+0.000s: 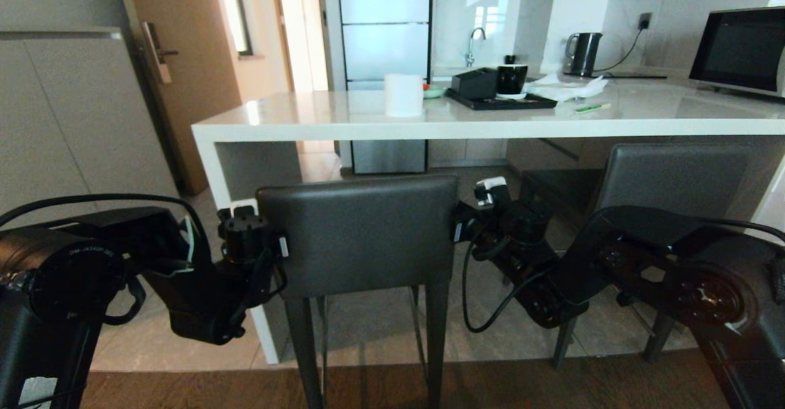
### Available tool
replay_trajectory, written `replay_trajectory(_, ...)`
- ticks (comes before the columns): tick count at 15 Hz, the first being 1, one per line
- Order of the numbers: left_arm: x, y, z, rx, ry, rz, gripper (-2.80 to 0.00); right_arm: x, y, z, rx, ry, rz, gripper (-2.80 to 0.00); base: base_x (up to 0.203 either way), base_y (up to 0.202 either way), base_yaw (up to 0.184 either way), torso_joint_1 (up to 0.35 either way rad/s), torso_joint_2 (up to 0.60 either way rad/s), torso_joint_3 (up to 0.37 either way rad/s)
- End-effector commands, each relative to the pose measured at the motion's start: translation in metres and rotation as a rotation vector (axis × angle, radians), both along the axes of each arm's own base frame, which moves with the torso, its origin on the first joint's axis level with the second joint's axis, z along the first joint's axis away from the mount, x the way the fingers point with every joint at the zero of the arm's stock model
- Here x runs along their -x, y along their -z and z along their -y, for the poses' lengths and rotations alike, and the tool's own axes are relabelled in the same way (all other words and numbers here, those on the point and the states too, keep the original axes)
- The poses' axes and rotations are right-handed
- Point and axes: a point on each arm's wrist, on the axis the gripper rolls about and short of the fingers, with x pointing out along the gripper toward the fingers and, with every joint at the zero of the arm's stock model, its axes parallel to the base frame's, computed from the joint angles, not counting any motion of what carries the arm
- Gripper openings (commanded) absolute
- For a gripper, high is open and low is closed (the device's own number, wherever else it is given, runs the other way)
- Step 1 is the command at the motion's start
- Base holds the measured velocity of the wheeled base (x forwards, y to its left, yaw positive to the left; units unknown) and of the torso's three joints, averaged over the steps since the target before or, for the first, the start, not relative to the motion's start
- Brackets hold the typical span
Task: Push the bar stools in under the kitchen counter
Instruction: Push the gray chair back under the dining table
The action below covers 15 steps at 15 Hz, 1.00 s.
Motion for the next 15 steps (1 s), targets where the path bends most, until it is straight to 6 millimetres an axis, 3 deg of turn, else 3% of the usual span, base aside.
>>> replay_trajectory(1,-0.012,0.014,0.003,-0.003,0.010,-0.016,-2.80,0.037,-0.017,-0.047,-0.021,-0.118,0.032,-2.80,0.000,0.000,0.000,0.000,0.00,0.000)
replay_trajectory(4,-0.022,0.010,0.005,0.006,0.036,-0.011,-2.80,0.044,-0.012,-0.043,-0.012,-0.117,0.016,-2.80,0.000,0.000,0.000,0.000,0.00,0.000)
replay_trajectory(9,-0.020,0.010,-0.003,0.018,0.040,0.002,-2.80,0.069,0.013,-0.044,0.024,-0.146,0.007,-2.80,0.000,0.000,0.000,0.000,0.00,0.000)
replay_trajectory(15,0.008,-0.008,-0.007,0.050,0.147,0.066,-2.80,0.059,0.012,-0.032,0.020,-0.069,0.001,-2.80,0.000,0.000,0.000,0.000,0.00,0.000)
